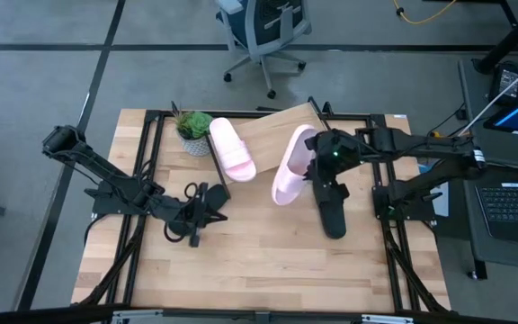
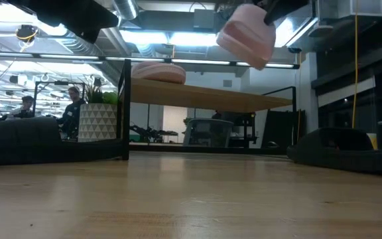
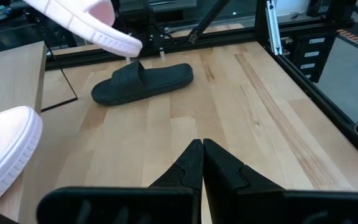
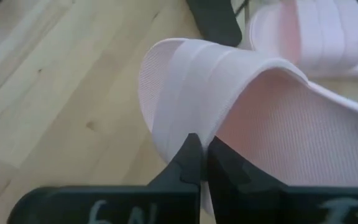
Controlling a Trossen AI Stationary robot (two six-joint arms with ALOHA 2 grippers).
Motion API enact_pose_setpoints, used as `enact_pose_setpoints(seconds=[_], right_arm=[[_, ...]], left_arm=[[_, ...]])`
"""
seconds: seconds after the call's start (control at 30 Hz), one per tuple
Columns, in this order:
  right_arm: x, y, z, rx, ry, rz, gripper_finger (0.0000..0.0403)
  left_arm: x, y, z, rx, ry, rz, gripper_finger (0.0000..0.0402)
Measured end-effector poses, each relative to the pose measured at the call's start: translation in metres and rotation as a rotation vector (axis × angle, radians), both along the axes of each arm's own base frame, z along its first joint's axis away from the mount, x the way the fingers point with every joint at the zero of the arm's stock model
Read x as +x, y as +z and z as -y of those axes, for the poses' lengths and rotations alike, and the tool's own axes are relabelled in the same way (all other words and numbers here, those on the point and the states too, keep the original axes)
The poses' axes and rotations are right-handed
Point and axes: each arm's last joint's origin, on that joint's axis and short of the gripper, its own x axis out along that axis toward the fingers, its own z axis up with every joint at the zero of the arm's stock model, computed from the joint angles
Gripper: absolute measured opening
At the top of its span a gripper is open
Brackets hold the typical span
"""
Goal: Pick and place slides into the shelf
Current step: Put the pink slide on the shelf
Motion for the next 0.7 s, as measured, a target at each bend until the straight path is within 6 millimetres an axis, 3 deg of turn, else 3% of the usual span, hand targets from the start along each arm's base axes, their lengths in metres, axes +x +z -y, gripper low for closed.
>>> enact_pose_setpoints(seconds=[0.3,0.7], right_arm=[[0.033,0.014,0.024,-0.054,0.055,-0.138,0.0011],[0.06,0.035,0.061,-0.112,0.072,-0.19,0.0011]], left_arm=[[0.003,0.0,-0.006,0.0,0.031,0.0,0.0005],[0.003,0.0,-0.007,0.024,0.025,0.0,0.0005]])
